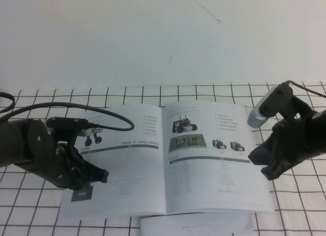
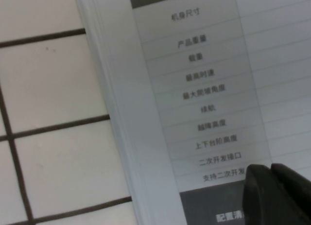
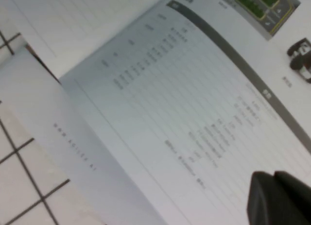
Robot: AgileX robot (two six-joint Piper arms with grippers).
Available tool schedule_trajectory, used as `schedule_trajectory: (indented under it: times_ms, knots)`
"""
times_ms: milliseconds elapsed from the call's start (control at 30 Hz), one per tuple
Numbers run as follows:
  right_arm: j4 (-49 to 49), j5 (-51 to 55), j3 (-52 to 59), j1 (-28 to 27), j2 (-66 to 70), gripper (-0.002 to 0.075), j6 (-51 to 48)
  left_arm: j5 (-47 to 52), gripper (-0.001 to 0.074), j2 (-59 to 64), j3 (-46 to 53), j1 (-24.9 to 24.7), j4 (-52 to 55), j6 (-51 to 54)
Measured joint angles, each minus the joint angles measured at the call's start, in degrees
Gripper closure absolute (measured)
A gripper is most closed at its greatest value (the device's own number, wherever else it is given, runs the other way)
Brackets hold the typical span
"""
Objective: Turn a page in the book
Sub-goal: Open the closed book
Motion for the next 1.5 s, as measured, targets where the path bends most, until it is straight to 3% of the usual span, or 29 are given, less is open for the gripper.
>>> schedule_trajectory:
  times_ms: [133,233,500,633,1067,1500]
  knots:
    - [-9.6,1.5,-5.2,0.1,4.3,0.0716,10.0,0.1,0.0737,0.4,0.0,0.5,0.3,-0.1]
    - [-13.7,4.4,-9.2,0.1,7.5,0.0665,16.1,0.0,0.0737,1.0,0.0,0.6,0.3,-0.1]
    - [-14.1,6.4,-14.4,0.2,11.8,0.0360,20.9,-3.5,0.0737,1.4,0.0,0.6,-0.1,-2.8]
    - [-14.1,5.1,-14.8,0.2,12.9,0.0272,24.5,-4.5,0.0737,1.4,0.0,0.6,-0.3,-6.0]
    - [-14.1,0.5,-15.6,0.2,17.9,0.0251,34.8,-5.3,0.0737,4.2,-0.2,0.6,-0.5,-9.4]
    - [-13.9,4.4,-16.4,-0.9,22.6,0.0251,40.4,-5.0,0.0738,4.5,-0.6,0.6,-0.5,-9.4]
